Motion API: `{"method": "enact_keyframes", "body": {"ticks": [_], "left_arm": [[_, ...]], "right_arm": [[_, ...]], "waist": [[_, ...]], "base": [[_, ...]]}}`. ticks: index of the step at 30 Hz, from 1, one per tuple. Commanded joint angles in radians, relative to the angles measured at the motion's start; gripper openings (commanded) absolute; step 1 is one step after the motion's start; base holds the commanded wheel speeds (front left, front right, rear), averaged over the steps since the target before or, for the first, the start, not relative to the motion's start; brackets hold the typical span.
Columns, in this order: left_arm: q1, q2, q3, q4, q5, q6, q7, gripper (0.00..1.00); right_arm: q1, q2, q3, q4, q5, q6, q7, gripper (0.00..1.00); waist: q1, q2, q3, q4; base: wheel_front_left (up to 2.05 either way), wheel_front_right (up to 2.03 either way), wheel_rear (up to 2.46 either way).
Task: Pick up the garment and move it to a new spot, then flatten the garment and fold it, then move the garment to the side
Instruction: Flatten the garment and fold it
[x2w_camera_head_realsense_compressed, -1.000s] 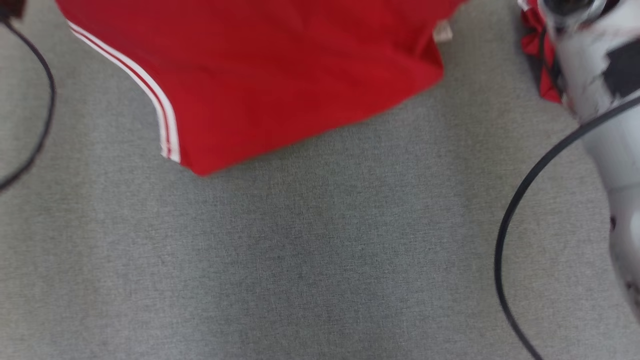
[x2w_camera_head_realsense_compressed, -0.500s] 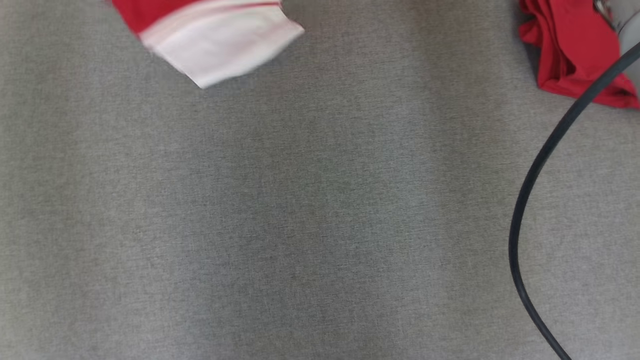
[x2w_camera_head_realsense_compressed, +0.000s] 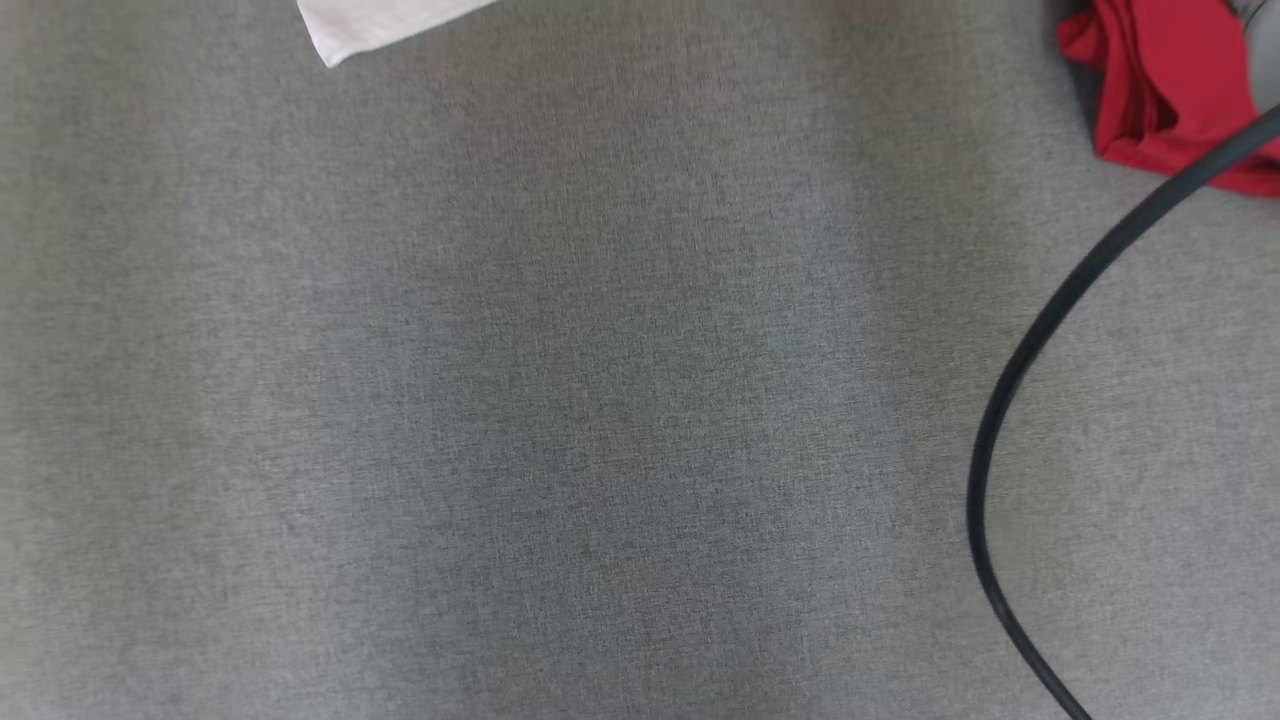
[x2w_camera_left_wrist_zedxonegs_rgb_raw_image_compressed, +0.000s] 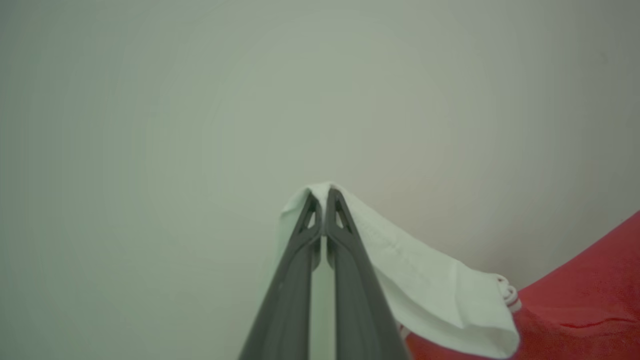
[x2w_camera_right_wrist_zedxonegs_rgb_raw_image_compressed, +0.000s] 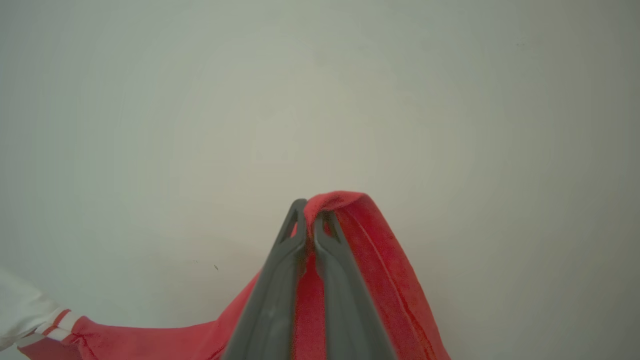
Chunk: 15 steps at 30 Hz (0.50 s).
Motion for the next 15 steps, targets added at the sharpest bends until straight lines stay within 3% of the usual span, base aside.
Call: {"method": "enact_keyframes", "body": {"ticks": [1, 7, 15], "left_arm": [[0.005, -0.001, -0.002, -0.014, -0.018, 0.001, -0.019, 0.0], [0.104, 0.025, -0.003, -0.093, -0.108, 0.001, -0.056, 0.0], [0.394, 0.084, 0.049, -0.28, -0.204, 0.023, -0.083, 0.0]], "right_arm": [[0.023, -0.012, 0.013, -0.019, 0.014, 0.0, 0.002, 0.0], [0.122, -0.037, 0.091, -0.129, 0.093, 0.0, 0.02, 0.0], [0.342, -0.092, 0.195, -0.276, 0.209, 0.0, 0.008, 0.0]], "waist": [[-0.0001, 0.0, 0.023, 0.003], [-0.0001, 0.0, 0.02, 0.001], [-0.0001, 0.0, -0.067, -0.007]], "base": [[0.0, 0.0, 0.0], [0.0, 0.0, 0.0], [0.0, 0.0, 0.0]]}}
